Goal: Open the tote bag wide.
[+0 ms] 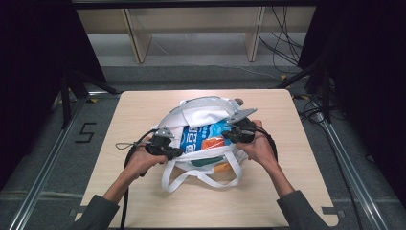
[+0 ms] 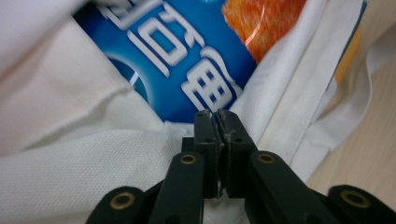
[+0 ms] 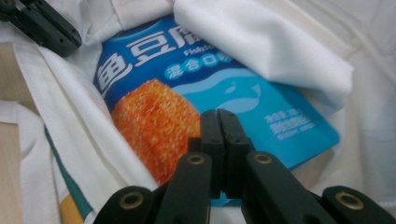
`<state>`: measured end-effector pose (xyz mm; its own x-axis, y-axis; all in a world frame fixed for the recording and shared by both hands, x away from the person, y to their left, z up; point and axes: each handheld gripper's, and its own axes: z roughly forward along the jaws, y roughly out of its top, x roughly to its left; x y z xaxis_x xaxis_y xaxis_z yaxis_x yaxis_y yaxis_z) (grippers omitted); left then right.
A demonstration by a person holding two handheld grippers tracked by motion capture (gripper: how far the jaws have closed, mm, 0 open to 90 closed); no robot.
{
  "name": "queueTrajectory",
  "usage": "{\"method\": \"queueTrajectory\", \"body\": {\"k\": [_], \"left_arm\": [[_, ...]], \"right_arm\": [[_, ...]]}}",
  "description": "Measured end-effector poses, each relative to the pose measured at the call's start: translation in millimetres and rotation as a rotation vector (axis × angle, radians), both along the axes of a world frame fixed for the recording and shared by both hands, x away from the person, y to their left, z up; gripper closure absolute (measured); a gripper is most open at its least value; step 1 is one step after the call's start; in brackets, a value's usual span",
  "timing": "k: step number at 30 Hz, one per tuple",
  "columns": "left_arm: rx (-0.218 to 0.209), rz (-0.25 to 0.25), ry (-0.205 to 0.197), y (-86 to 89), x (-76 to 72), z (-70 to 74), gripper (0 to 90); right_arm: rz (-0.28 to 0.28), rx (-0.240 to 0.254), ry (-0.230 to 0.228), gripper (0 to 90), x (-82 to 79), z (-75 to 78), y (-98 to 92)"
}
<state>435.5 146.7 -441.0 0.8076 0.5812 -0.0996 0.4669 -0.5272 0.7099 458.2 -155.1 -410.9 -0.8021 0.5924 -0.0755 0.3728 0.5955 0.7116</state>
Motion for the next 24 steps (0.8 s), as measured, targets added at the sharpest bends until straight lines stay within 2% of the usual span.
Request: {"method": "queueTrajectory", "body": {"k": [2, 3, 4, 6, 7, 9, 10, 11, 13, 14, 16, 18, 19, 21, 23, 24], "left_arm": [[-0.028, 0.043, -0.035, 1.2, 5.0, 9.6, 83.0], [-0.041, 0.05, -0.046, 2.3, 9.0, 14.6, 82.8], [-0.04, 0.068, -0.064, 4.5, 16.1, 21.8, 82.1], [-0.056, 0.103, -0.072, 5.3, 24.8, 26.3, 81.4], [-0.067, 0.117, -0.061, 4.7, 29.7, 27.5, 81.0], [-0.058, 0.131, -0.044, 2.2, 39.4, 27.2, 80.2], [-0.051, 0.13, -0.032, 0.3, 44.0, 26.4, 79.7], [-0.042, 0.136, -0.023, -2.6, 47.1, 25.0, 79.5], [-0.026, 0.14, -0.008, -7.9, 53.3, 21.2, 79.3], [-0.037, 0.133, 0.01, -9.9, 56.3, 18.3, 79.2], [-0.028, 0.138, 0.023, -13.8, 58.4, 13.3, 79.2], [-0.014, 0.115, 0.036, -15.0, 56.4, 9.7, 79.3], [-0.012, 0.108, 0.047, -15.2, 53.4, 7.6, 79.2], [0.045, 0.067, 0.053, -13.6, 46.8, 3.9, 79.3], [0.046, 0.044, 0.062, -11.2, 40.7, 1.0, 79.4], [0.032, 0.053, 0.061, -12.1, 37.3, -0.5, 79.4]], "right_arm": [[-0.019, 0.02, -0.017, 90.0, 4.7, 3.3, 0.3], [-0.026, 0.023, -0.008, 90.0, 8.2, 4.7, 0.2], [-0.031, 0.023, -0.018, 90.0, 13.0, 6.0, 0.0], [-0.055, 0.026, -0.019, 90.0, 22.7, 8.0, 2.7], [-0.054, 0.018, -0.023, 90.0, 27.1, 9.3, 4.6], [-0.058, 0.009, -0.006, 90.0, 34.8, 9.5, 12.2], [-0.046, -0.014, 0.005, 90.0, 39.8, 10.6, 15.3], [-0.061, -0.011, 0.004, 90.0, 44.1, 9.1, 20.2], [-0.053, -0.039, 0.029, 90.0, 54.3, 7.8, 28.5], [-0.057, -0.04, 0.038, 90.0, 59.2, 5.1, 33.0], [-0.044, -0.073, 0.057, 90.0, 69.7, 0.0, 40.1], [-0.052, -0.117, 0.065, 90.0, 77.4, -6.6, 47.1], [-0.056, -0.121, 0.06, 90.0, 81.6, -10.1, 49.4], [-0.078, -0.139, 0.052, 90.0, 89.3, -12.0, 51.9], [-0.116, -0.163, 0.054, 90.0, 96.5, -13.7, 55.0], [-0.125, -0.176, 0.051, 90.0, 100.6, -15.8, 56.3]]}}
